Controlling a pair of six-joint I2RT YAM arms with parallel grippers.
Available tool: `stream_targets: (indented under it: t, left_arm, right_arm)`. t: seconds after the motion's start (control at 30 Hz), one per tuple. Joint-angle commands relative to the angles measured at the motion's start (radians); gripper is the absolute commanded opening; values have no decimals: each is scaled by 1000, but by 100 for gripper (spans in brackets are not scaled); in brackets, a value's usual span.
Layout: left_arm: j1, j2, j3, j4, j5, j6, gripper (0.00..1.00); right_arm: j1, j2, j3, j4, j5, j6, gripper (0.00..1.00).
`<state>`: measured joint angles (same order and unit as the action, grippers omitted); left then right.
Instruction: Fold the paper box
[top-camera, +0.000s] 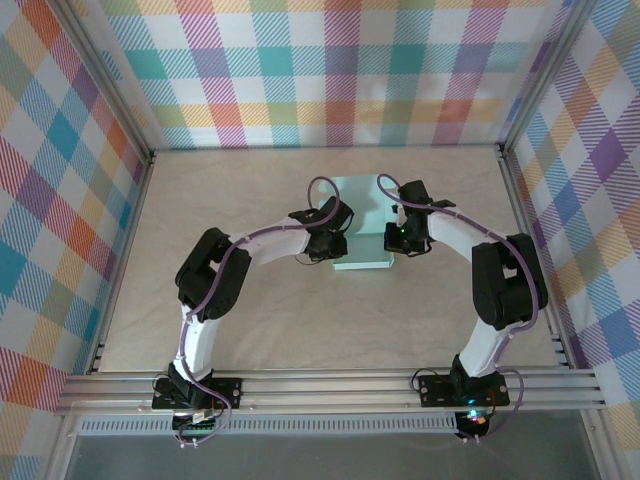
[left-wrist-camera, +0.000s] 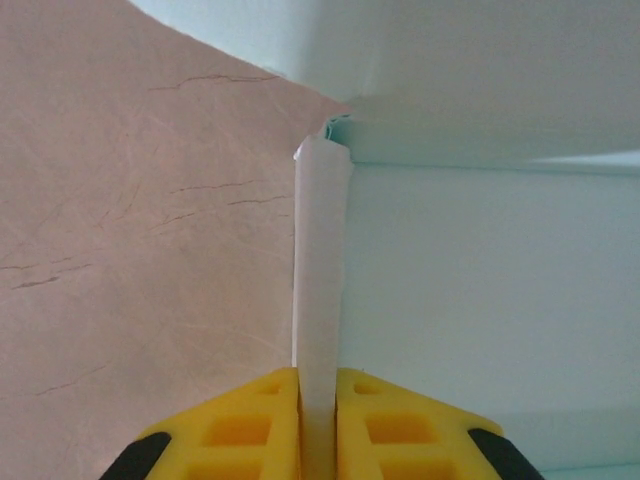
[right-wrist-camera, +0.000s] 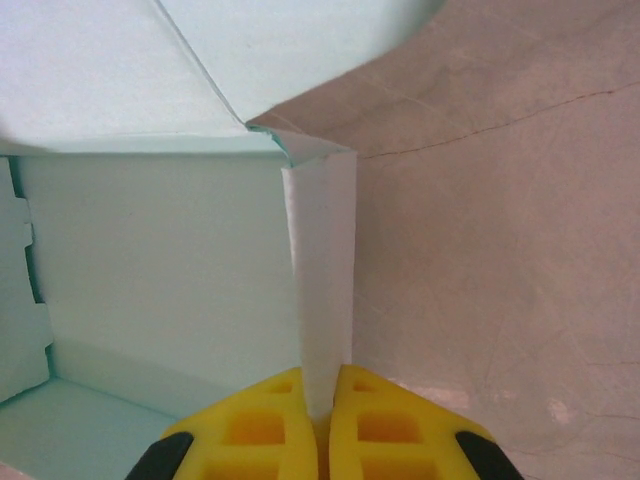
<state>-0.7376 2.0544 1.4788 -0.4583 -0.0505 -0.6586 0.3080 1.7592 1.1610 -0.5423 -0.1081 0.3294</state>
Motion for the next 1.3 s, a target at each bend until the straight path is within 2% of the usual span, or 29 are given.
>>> stream_targets:
  t: [0.0, 0.27, 0.37, 0.5, 0.7, 0.77, 0.83, 0.9, 0.97, 1.13, 1.27]
  left_arm:
    - [-30, 55, 13, -45, 34, -1, 11]
    - [-43, 72, 61, -83, 6, -5, 13]
    - [-54, 110, 125, -171, -87, 5, 12]
    - [-76, 145, 175, -272, -272, 6, 8]
    - [-94, 170, 227, -381, -444, 24, 4]
    - [-94, 172, 232, -398, -471, 26, 3]
    - [-95, 175, 232, -393, -462, 27, 7]
    - [-94, 171, 229, -372, -422, 26, 20]
    - [-94, 166, 224, -346, -381, 22, 23]
    - [-82, 161, 204, -291, -296, 14, 22]
    - [-80, 163, 203, -305, -309, 13, 8]
  right_arm:
    - [25, 6, 14, 60, -122, 20, 0]
    - [33, 13, 3, 79, -134, 49, 0]
    - [50, 11, 3, 82, -109, 70, 0]
    - [74, -5, -25, 122, -83, 139, 0]
    - [79, -15, -56, 165, -78, 197, 0]
    - [79, -18, -63, 177, -85, 201, 0]
    - [79, -17, -66, 181, -92, 204, 0]
    - [79, -17, -68, 184, -95, 204, 0]
    - [80, -19, -70, 183, -97, 204, 0]
    - [79, -22, -73, 184, -98, 201, 0]
    - [78, -16, -72, 182, -103, 200, 0]
